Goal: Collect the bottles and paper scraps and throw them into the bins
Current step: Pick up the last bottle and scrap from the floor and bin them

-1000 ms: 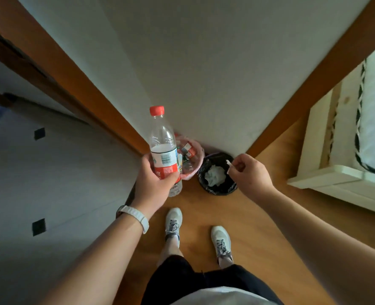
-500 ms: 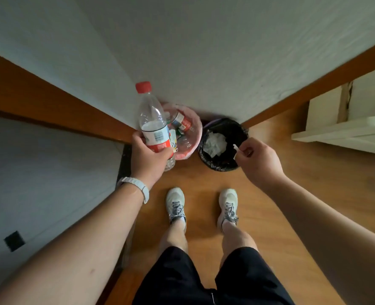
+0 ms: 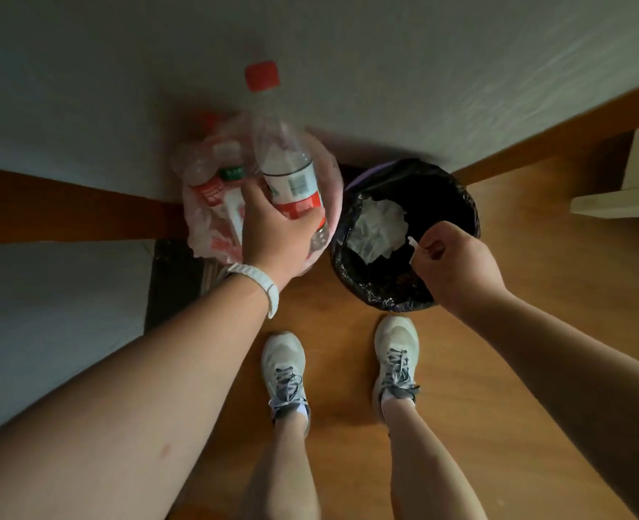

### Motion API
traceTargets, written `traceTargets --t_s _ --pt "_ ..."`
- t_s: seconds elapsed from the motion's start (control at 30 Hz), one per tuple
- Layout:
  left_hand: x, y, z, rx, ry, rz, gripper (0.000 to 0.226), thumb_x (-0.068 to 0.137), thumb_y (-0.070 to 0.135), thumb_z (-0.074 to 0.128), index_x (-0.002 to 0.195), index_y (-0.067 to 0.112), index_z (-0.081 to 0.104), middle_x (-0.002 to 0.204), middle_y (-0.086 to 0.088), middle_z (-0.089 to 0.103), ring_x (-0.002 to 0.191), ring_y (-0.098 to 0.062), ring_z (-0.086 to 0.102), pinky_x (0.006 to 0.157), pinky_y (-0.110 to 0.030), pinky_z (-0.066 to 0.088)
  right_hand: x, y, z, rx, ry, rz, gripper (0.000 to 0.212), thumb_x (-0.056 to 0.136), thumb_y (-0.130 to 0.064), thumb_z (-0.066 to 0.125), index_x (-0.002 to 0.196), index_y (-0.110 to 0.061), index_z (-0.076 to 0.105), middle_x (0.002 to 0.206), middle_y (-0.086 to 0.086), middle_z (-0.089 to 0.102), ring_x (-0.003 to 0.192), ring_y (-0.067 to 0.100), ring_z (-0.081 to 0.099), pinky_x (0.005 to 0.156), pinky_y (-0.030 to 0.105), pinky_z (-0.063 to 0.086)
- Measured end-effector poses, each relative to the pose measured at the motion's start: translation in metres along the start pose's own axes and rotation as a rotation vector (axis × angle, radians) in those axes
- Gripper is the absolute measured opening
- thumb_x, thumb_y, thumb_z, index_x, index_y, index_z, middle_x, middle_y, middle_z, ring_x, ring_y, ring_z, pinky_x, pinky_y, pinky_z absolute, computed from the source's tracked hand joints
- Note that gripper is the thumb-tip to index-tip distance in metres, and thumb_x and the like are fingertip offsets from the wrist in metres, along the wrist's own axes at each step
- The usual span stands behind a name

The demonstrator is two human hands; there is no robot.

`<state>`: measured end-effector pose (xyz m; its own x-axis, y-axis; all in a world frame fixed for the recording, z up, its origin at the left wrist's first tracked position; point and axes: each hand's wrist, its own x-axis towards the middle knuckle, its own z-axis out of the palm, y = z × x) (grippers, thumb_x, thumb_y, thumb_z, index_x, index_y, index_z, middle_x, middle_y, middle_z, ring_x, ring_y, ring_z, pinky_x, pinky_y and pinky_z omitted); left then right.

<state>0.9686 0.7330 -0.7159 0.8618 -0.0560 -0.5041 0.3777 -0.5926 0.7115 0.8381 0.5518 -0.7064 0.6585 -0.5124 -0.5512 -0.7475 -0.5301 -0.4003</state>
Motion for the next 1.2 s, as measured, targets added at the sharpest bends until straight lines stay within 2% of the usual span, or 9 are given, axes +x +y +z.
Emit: traceTargets --t_s 0.1,0.2,0.27,0.37,0.57,0.7,0.9,1.03,1.2 --pt "0.024 -0.019 0.028 -0.003 0.066 0.019 0.083 0.075 0.025 0.082 0.139 0.025 0.03 0.119 0.014 0.047 0.106 -0.003 0.05 0.09 -0.021 0.041 0.029 0.026 0.026 -0.052 -0.018 -0.023 0.015 0.087 -0.024 0.059 0.1 -0.017 0.062 0.095 0.003 0.063 0.082 0.023 0.058 0.063 0.028 0.039" --pt "0.043 -0.038 0.042 0.01 0.129 0.015 0.09 0.075 0.03 0.082 0.145 0.026 0.026 0.135 0.008 0.047 0.123 -0.011 0.05 0.103 -0.032 0.044 0.047 0.047 0.048 -0.08 -0.033 -0.029 0.015 0.087 -0.022 0.057 0.101 -0.017 0.061 0.097 0.001 0.06 0.085 0.023 0.057 0.065 0.029 0.041" --pt "0.051 -0.046 0.046 0.035 0.158 0.019 0.092 0.075 0.036 0.081 0.148 0.025 0.025 0.14 0.006 0.047 0.127 -0.013 0.05 0.106 -0.035 0.044 0.052 0.056 0.058 -0.089 -0.029 -0.06 0.017 0.087 -0.023 0.057 0.102 -0.017 0.061 0.097 0.001 0.059 0.086 0.023 0.057 0.067 0.031 0.045" --pt "0.049 -0.048 0.047 -0.009 0.149 0.034 0.082 0.079 0.028 0.078 0.145 0.023 0.03 0.132 0.008 0.053 0.116 -0.006 0.055 0.097 -0.027 0.05 0.051 0.055 0.059 -0.098 -0.012 -0.091 0.022 0.086 -0.028 0.061 0.104 -0.017 0.063 0.097 0.0 0.057 0.085 0.022 0.057 0.07 0.033 0.05" --pt "0.024 -0.029 0.029 0.079 0.076 0.057 0.064 0.085 0.018 0.068 0.141 0.024 0.038 0.137 0.005 0.051 0.123 -0.011 0.051 0.102 -0.038 0.049 0.032 0.034 0.03 -0.281 -0.036 -0.197 0.033 0.09 -0.036 0.057 0.116 -0.017 0.062 0.114 0.004 0.058 0.104 0.028 0.055 0.07 0.031 0.043" --pt "-0.003 -0.004 -0.001 0.254 -0.002 0.19 0.055 0.089 0.022 0.064 0.14 0.018 0.044 0.14 0.001 0.05 0.129 -0.014 0.047 0.107 -0.035 0.043 0.015 0.008 -0.002 -0.364 -0.038 -0.255 0.04 0.089 -0.042 0.053 0.119 -0.016 0.061 0.115 0.005 0.059 0.107 0.031 0.054 0.082 0.04 0.048" --pt "-0.04 0.035 -0.061 0.48 -0.151 0.428 0.054 0.09 0.023 0.064 0.14 0.017 0.046 0.142 -0.003 0.05 0.13 -0.017 0.046 0.106 -0.031 0.041 -0.028 -0.038 -0.057 -0.414 -0.014 -0.3 0.043 0.092 -0.044 0.05 0.125 -0.019 0.058 0.124 0.003 0.056 0.114 0.028 0.052 0.091 0.04 0.044" --pt "-0.066 0.066 -0.102 0.696 -0.238 0.617 0.054 0.088 0.027 0.066 0.137 0.012 0.05 0.142 -0.007 0.05 0.131 -0.025 0.046 0.105 -0.043 0.044 -0.069 -0.071 -0.098 -0.467 0.014 -0.335 0.046 0.093 -0.048 0.048 0.131 -0.024 0.054 0.131 -0.001 0.053 0.12 0.026 0.049 0.096 0.04 0.041" --pt "-0.106 0.109 -0.152 0.802 -0.247 0.758 0.051 0.088 0.033 0.063 0.134 0.012 0.053 0.141 -0.009 0.051 0.129 -0.027 0.046 0.104 -0.04 0.04 -0.131 -0.107 -0.142 -0.519 0.042 -0.347 0.046 0.092 -0.052 0.046 0.131 -0.027 0.053 0.131 -0.003 0.052 0.122 0.024 0.047 0.098 0.041 0.04"
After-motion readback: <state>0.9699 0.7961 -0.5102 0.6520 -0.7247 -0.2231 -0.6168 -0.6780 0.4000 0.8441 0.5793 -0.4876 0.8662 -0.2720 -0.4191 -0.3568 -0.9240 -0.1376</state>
